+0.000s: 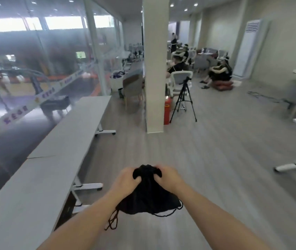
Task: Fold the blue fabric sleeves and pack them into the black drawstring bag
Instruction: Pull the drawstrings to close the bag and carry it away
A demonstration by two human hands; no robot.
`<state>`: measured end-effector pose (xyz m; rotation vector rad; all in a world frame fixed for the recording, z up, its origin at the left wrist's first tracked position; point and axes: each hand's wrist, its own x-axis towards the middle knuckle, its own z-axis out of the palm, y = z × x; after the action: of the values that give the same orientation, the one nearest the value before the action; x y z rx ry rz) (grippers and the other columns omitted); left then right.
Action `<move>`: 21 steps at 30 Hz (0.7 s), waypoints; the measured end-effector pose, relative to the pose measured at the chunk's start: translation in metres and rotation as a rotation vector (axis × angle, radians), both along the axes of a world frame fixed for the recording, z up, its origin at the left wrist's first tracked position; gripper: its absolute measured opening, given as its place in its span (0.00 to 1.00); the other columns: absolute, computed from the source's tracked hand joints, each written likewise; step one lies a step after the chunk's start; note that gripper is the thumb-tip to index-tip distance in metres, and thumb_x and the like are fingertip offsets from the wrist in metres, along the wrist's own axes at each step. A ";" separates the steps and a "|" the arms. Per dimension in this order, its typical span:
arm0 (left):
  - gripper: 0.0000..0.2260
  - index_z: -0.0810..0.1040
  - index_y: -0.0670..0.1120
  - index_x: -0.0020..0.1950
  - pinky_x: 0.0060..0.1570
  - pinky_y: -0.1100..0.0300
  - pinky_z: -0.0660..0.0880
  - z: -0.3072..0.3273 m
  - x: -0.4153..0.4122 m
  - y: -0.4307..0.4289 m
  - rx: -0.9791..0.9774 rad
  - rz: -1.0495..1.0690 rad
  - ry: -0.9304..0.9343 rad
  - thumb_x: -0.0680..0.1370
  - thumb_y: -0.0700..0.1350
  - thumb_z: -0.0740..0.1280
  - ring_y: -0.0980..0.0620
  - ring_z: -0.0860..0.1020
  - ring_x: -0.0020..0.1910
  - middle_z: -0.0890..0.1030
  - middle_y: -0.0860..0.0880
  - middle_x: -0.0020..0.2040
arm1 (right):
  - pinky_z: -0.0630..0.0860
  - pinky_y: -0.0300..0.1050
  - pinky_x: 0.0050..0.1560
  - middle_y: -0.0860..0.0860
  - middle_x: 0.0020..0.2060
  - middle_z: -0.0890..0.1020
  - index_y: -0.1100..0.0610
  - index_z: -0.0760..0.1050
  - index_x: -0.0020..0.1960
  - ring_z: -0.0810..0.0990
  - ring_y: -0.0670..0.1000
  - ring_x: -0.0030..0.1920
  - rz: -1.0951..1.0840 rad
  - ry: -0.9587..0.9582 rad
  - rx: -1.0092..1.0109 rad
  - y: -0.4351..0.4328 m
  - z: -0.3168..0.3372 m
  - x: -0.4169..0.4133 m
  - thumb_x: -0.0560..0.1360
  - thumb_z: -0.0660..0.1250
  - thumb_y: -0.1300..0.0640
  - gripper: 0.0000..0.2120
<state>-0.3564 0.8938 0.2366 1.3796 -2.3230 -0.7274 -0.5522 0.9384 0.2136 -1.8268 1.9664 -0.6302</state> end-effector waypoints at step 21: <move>0.06 0.79 0.49 0.46 0.43 0.52 0.79 -0.026 -0.685 0.046 0.138 -0.913 -0.084 0.74 0.51 0.67 0.54 0.80 0.39 0.81 0.53 0.39 | 0.71 0.46 0.49 0.51 0.50 0.80 0.54 0.81 0.58 0.79 0.54 0.54 -0.918 -0.016 0.103 0.189 0.002 -0.573 0.78 0.65 0.51 0.12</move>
<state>-1.0411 0.9398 0.2105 0.3070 -2.9872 -1.0826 -1.1251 1.1270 0.2157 -0.7671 2.7177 -0.7513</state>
